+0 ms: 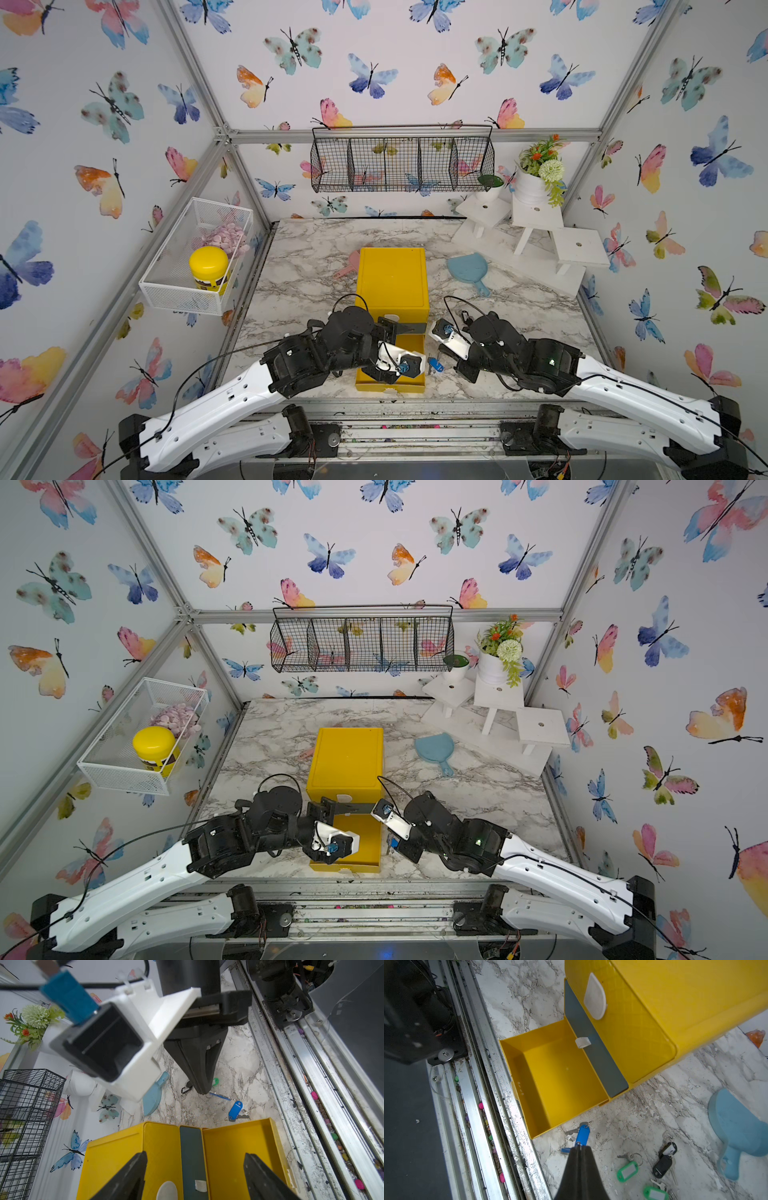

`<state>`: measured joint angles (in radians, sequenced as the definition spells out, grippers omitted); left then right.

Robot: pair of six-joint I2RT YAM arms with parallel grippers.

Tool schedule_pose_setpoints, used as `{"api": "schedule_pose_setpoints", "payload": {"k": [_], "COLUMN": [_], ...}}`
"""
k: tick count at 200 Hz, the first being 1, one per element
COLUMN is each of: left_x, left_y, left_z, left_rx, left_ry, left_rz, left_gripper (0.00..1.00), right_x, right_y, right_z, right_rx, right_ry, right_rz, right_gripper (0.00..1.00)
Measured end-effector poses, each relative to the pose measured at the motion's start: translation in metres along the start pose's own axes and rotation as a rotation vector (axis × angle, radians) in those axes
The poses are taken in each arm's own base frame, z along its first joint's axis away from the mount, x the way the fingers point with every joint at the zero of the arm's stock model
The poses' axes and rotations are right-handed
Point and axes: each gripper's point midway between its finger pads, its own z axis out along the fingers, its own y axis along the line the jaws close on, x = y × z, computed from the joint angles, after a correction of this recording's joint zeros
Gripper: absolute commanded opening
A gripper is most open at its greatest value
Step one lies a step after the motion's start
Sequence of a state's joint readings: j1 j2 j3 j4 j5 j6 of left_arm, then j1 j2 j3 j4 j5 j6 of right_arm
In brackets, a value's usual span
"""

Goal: Take the keys out of the drawer
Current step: Place the key at the center of the board.

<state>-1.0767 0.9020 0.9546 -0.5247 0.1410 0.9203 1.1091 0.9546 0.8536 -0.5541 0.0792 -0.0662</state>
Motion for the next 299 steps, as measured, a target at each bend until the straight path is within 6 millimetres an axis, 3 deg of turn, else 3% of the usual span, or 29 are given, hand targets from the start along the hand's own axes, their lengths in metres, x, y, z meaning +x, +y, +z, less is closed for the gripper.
{"api": "schedule_pose_setpoints", "payload": {"k": [65, 124, 185, 217, 247, 299], "left_x": [-0.004, -0.001, -0.001, -0.001, -0.002, 0.001], "left_y": [-0.004, -0.005, -0.006, -0.006, -0.006, -0.005], "left_z": [0.021, 0.033, 0.033, 0.033, 0.033, 0.029], "left_rx": [0.013, 0.018, 0.02, 0.022, 0.021, -0.003], "left_ry": [-0.013, -0.009, -0.012, -0.011, -0.012, 0.005], "left_rz": [0.04, 0.072, 0.078, 0.08, 0.082, 0.084], "left_gripper": [0.79, 0.78, 0.79, 0.79, 0.79, 0.8], "right_x": [0.005, 0.011, 0.05, 0.071, 0.086, 0.072], "right_y": [-0.005, -0.029, -0.064, -0.09, -0.099, -0.116], "right_z": [0.005, 0.011, 0.025, 0.046, 0.077, 0.124], "right_rx": [0.032, 0.153, 0.256, 0.279, 0.263, 0.198], "right_ry": [0.021, 0.017, 0.067, 0.132, 0.203, 0.223], "right_rz": [0.115, 0.401, 0.758, 0.915, 0.978, 1.029], "right_gripper": [0.02, 0.02, 0.02, 0.02, 0.02, 0.02]}}
